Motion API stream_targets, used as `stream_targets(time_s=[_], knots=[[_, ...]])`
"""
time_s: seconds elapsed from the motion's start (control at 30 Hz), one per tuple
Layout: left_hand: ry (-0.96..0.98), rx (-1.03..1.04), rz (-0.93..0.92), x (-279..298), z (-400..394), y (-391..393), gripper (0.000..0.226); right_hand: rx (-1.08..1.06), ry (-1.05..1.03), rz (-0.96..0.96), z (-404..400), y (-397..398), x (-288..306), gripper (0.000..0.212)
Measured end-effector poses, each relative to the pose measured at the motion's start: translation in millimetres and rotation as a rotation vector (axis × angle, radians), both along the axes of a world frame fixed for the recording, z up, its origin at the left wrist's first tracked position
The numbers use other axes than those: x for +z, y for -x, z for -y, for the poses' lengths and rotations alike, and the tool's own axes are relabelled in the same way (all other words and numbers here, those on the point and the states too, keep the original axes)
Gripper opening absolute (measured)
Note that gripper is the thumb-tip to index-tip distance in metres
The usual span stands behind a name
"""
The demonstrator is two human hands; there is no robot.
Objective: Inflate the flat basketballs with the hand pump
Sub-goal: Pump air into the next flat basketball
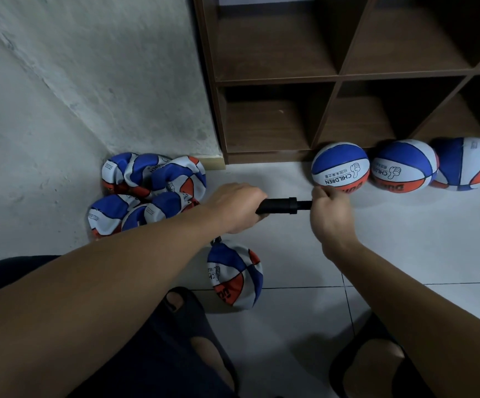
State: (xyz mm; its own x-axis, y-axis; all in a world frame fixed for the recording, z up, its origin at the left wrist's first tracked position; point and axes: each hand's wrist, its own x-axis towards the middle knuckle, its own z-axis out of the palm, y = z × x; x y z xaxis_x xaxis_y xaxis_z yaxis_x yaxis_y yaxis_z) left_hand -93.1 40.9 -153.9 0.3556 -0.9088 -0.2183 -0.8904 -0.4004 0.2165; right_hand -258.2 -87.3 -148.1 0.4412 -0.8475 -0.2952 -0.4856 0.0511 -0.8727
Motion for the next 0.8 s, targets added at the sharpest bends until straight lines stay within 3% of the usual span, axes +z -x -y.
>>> stream_targets(time_s=[0.13, 0.33, 0.5, 0.57, 0.8], knots=[[-0.011, -0.007, -0.002, 4.6, 1.5, 3.7, 0.032, 0.081, -0.002, -0.014, -11.8, -8.7, -6.1, 0.029], [-0.027, -0.031, 0.013, 6.8, -3.8, -4.7, 0.026, 0.152, -0.173, -0.074, 1.3, -12.2, -6.3, 0.027], [-0.127, 0.071, -0.012, -0.8, -19.9, -29.3, 0.036, -0.055, -0.242, 0.006, 42.2, 5.1, -7.2, 0.01], [-0.146, 0.122, -0.043, -3.5, -25.2, -35.9, 0.037, -0.089, -0.224, -0.013, 52.7, 10.1, -8.3, 0.004], [-0.072, 0.076, 0.011, 1.6, -3.8, -8.6, 0.036, -0.123, 0.044, 0.018, 5.6, -11.5, -8.0, 0.023]])
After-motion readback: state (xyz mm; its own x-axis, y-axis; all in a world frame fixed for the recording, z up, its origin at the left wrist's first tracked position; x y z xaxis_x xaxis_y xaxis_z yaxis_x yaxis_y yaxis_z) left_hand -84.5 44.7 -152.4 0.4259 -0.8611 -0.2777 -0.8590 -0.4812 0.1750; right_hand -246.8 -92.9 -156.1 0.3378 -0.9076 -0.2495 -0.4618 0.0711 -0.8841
